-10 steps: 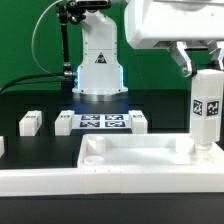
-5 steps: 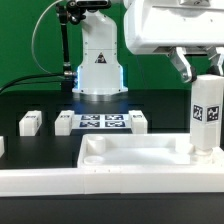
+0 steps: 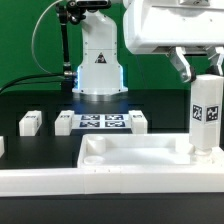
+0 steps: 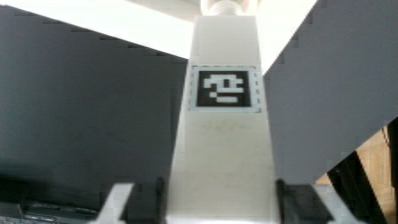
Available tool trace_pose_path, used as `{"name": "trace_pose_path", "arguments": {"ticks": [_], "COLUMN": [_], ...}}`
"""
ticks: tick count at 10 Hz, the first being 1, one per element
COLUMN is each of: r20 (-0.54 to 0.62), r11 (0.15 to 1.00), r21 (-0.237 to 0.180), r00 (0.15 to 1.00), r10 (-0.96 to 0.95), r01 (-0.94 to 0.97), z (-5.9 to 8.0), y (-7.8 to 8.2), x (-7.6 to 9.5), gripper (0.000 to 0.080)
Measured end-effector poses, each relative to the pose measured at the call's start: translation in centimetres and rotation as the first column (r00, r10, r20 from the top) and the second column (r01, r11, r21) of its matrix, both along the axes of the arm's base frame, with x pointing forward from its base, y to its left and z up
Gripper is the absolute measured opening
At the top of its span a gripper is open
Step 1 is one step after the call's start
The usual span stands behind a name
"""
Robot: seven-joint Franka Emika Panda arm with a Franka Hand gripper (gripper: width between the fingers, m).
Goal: Assemble desk
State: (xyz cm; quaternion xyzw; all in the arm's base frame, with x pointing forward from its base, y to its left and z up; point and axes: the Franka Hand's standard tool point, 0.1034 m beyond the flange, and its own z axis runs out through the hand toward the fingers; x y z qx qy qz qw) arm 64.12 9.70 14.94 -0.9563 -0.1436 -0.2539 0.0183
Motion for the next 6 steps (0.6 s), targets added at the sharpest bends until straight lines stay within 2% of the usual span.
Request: {"name": "trace_pose_path", "arguments": {"ticks": [3, 6], "r20": [-0.004, -0.005], "r11": [1.0, 1.0], "r21": [-0.021, -0.018], "r00": [1.0, 1.0], "r10": [0.021, 0.025], "r01": [-0.021, -0.025], "z": [-0.03, -0.03], "y": [-0.92, -0.37], "x": [-0.66, -0.82], "gripper": [0.0288, 0.0288]}}
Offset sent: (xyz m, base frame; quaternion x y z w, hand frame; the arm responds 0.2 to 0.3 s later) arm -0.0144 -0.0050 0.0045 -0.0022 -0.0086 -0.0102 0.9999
